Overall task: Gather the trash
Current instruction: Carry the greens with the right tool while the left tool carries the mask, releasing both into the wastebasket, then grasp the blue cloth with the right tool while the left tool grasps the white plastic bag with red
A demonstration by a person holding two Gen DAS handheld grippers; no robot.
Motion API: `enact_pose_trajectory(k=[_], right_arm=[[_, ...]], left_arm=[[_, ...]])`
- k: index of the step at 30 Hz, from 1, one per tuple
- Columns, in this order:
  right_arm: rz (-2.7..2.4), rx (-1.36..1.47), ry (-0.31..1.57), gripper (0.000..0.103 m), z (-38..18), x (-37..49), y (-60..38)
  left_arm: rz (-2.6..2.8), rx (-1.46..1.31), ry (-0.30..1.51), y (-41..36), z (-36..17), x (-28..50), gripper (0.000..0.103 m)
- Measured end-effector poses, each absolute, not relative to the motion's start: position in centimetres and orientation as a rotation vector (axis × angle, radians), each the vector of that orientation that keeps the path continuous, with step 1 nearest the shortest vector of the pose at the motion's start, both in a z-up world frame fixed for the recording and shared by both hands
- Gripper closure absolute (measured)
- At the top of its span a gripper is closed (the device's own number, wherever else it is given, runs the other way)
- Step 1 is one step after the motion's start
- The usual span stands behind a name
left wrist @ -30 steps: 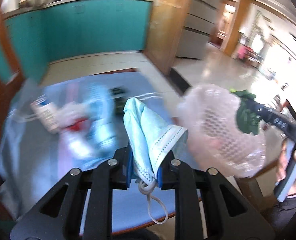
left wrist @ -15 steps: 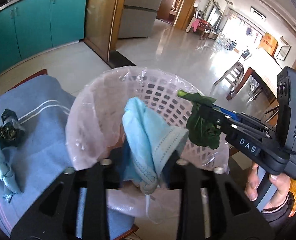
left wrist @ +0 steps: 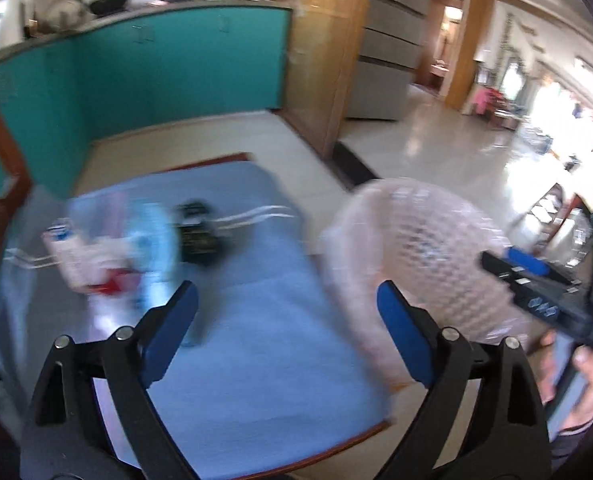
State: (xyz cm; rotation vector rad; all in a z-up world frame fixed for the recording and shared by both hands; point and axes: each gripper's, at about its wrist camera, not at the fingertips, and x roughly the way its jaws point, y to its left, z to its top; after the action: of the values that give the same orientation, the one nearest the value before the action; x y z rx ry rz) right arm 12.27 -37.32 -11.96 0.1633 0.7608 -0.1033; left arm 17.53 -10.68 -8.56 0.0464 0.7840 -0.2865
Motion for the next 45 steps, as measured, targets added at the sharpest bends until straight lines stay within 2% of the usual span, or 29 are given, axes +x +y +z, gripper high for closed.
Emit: enact_pose_trajectory(k=[2,13,29,34,38,39,40,42,43,45], right_arm=[[-0.085,0.164,0.756,0.030,-11.7,12.4,-36.5],[0.048,0.076,0.785,0.030,-11.3,15.4,-28.7],[0.268,0.065,0.799,0.030,-10.4,20.5,-18.3],[0.326,0.199,0.914,0.030,-12.7,24.4,-15.9],[0.306,0.125,0.994,0.030,-14.8,25.5,-13.1],[0.306,0.104,1.012,0.031,-15.3,25.4,-12.5],[0.328,0.095,1.026,0.038,-15.8,25.1,-11.9],[0.372,0.083,1.057,0.057,-16.9,24.6,-11.1],[0.387,0.080,1.068,0.074,-17.3,24.5,-10.9],[0.400,0.085,1.064,0.078,-17.5,23.7,-11.4]], left_arm=[[-0.230,0.038,0.777,-8.8,-8.6,17.1,0.010],[-0.001,-0.065,0.808,2.1,-9.3,16.6,0.009],[0.072,-0.139,0.871,6.7,-11.9,16.3,0.008],[0.092,-0.112,0.867,7.1,-12.1,16.3,0.008],[0.104,-0.126,0.873,7.9,-12.3,16.4,0.008],[0.107,-0.128,0.873,8.1,-12.3,16.5,0.008],[0.109,-0.129,0.873,8.2,-12.4,16.5,0.008],[0.109,-0.136,0.874,8.4,-12.4,16.7,0.008],[0.104,-0.144,0.875,8.5,-12.5,16.8,0.008],[0.096,-0.156,0.878,8.5,-12.6,17.0,0.009]])
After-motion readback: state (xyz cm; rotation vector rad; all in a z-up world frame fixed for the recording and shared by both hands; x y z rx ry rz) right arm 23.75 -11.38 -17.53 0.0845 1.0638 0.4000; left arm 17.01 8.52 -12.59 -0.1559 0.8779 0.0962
